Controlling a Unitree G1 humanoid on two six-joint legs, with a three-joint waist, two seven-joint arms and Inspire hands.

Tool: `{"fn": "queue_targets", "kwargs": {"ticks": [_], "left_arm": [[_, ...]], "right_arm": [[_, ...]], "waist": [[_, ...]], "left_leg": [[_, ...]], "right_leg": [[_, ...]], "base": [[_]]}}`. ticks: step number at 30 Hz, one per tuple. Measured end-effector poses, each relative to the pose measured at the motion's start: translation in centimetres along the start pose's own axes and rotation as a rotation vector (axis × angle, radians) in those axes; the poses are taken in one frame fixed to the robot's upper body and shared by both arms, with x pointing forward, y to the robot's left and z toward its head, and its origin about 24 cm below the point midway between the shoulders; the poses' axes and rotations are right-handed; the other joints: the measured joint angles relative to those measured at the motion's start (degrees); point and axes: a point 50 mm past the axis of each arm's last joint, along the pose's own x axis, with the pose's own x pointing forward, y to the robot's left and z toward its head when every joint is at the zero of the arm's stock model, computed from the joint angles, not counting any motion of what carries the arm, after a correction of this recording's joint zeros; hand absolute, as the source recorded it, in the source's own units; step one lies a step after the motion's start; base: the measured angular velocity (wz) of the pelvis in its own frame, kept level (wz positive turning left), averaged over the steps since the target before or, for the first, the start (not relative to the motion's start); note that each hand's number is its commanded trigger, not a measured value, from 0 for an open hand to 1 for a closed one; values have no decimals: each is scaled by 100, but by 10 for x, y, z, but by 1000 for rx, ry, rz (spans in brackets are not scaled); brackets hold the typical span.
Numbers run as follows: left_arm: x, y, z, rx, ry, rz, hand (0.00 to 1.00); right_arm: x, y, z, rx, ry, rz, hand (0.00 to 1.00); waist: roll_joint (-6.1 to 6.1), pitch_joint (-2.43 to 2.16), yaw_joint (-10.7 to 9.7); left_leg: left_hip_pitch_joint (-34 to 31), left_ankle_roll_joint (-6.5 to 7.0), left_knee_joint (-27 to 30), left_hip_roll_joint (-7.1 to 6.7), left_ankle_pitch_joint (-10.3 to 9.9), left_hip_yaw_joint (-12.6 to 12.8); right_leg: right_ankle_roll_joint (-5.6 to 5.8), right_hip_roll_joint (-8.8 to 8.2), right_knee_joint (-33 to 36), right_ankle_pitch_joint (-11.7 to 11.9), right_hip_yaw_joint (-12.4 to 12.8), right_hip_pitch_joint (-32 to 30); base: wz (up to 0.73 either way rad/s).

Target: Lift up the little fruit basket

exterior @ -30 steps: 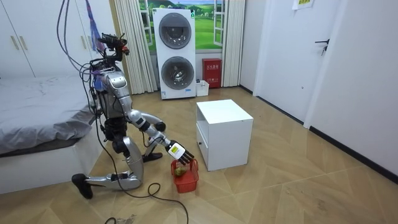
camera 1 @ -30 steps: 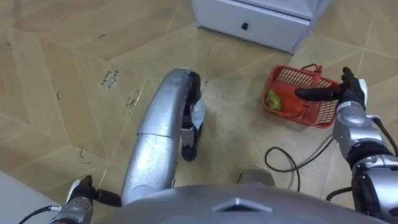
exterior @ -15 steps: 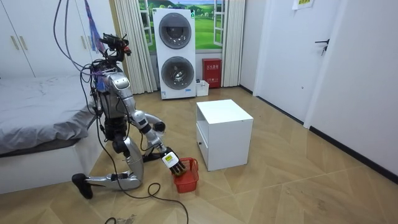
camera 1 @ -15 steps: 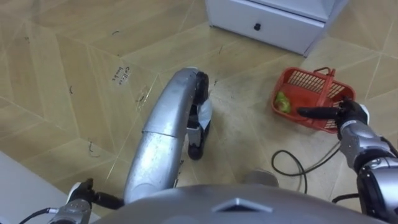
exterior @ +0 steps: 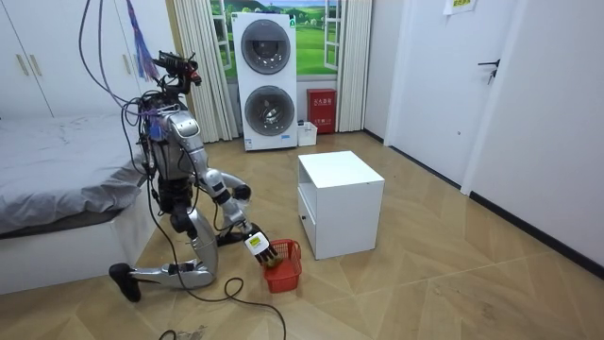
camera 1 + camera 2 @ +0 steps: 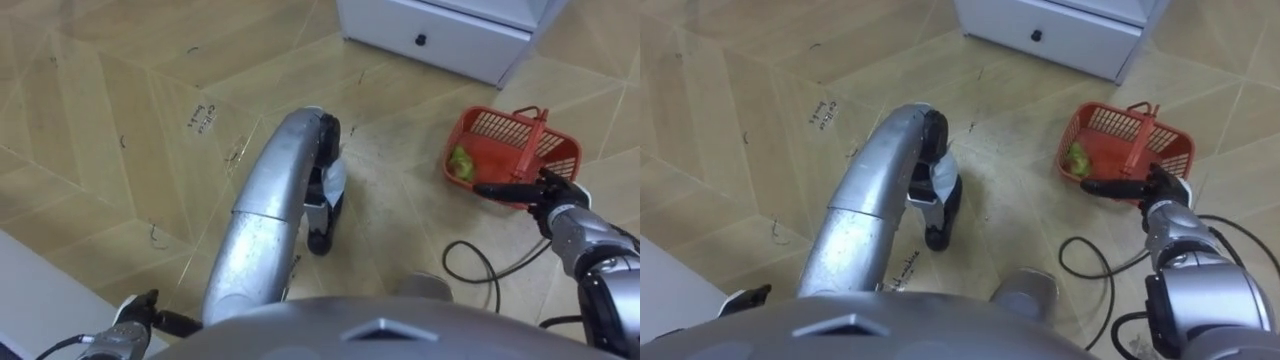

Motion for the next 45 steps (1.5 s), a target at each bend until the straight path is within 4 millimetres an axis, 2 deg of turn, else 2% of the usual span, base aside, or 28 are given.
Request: {"fn": "queue_targets", "kwargs": {"ticks": [5, 14, 15, 16, 17, 29, 37, 45], "left_arm": [[0, -1, -1, 0, 13, -15, 0], [0, -1, -1, 0, 21, -21, 0], [0, -1, -1, 0, 21, -21, 0], [0, -1, -1, 0, 21, -21, 0], [0, -1, -1, 0, 21, -20, 0], [1, 0, 3, -22, 10, -17, 0], [1, 1, 5, -27, 2, -13, 0], [-1, 0, -6, -21, 31, -15, 0]], "right_arm": [[0, 1, 0, -23, 0, 11, 0], [0, 2, 2, -3, -5, 27, 0], [0, 2, 2, -2, -6, 28, 18], [0, 2, 2, -2, -7, 28, 91], [0, 2, 2, -2, -7, 28, 100], [0, 5, 7, -2, -26, 39, 100], [1, 12, 13, -21, -46, 70, 100], [0, 12, 6, 8, -17, 70, 100]], "waist": [[-17, 10, 137], [-28, 15, 146], [-27, 14, 149], [-25, 13, 151], [-23, 13, 154], [-51, 30, 300], [-67, 37, 293], [-108, 57, 277]], "left_leg": [[-1, -5, -2, 1, 3, -4], [-12, 12, 1, 2, 42, -10], [-12, 13, -1, 2, 53, -11], [-12, 15, -1, 2, 60, -12], [-13, 19, -3, 2, 71, -14], [-24, 36, -7, -3, 108, -14], [-93, 30, -5, 5, 135, -36], [-125, 29, 52, 40, 139, -104]], "right_leg": [[-7, 10, 0, -3, -11, 1], [-6, 13, 36, -4, -23, 0], [-6, 15, 47, -4, -22, 0], [-4, 16, 53, -4, -21, -1], [-4, 17, 65, -5, -22, -1], [9, 14, 100, -12, -20, -6], [10, 62, 140, -16, 19, -110], [-18, 139, 150, -31, 28, -103]], "base": [[0], [0], [0], [0], [0], [0], [-2], [0]]}}
